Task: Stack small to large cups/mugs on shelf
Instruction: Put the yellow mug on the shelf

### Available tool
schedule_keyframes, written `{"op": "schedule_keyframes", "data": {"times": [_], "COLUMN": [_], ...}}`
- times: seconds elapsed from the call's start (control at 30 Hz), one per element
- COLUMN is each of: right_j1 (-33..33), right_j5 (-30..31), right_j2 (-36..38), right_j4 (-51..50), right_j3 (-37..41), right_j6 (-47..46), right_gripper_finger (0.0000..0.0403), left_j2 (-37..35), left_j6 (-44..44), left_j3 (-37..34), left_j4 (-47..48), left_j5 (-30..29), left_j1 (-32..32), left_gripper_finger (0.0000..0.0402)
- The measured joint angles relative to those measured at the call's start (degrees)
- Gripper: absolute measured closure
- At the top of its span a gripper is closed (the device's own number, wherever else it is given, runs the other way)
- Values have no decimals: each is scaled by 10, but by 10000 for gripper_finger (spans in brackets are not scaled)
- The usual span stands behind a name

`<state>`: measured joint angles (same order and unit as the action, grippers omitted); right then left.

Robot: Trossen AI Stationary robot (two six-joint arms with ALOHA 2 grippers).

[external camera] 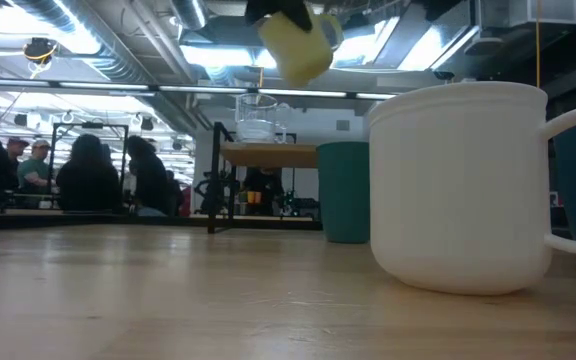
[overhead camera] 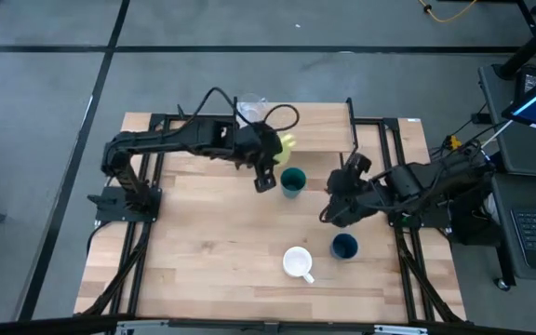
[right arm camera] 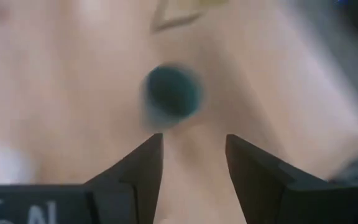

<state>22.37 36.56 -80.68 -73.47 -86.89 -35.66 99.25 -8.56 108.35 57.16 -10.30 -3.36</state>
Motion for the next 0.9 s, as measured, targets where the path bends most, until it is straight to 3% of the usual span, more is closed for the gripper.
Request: {"op": "schedule_keyframes", "data": {"times": [0.13, 0.23, 0.4, 0.6, 0.8, 0.9], "right_j1": [22, 27, 12, 11, 0, -11], "right_j5": [159, 194, 97, 68, -77, -94], "right_j2": [0, 1, 2, 2, 2, 2], "right_j4": [-12, -4, 77, 213, 300, 311], "right_j3": [0, 0, 0, 0, 0, 0], "right_j6": [-11, 28, 125, 250, 301, 301], "right_gripper_finger": [226, 226, 226, 226, 225, 216], "left_j2": [7, 8, 8, 8, 8, 8], "left_j6": [17, 20, 49, 49, 52, 52], "left_j3": [23, 23, 23, 23, 23, 23], "left_j4": [46, 51, 49, 49, 50, 50], "left_j5": [6, 8, 8, -30, -35, -36], "left_j1": [23, 45, 93, 141, 155, 155], "left_gripper_finger": [399, 399, 399, 399, 399, 399]}}
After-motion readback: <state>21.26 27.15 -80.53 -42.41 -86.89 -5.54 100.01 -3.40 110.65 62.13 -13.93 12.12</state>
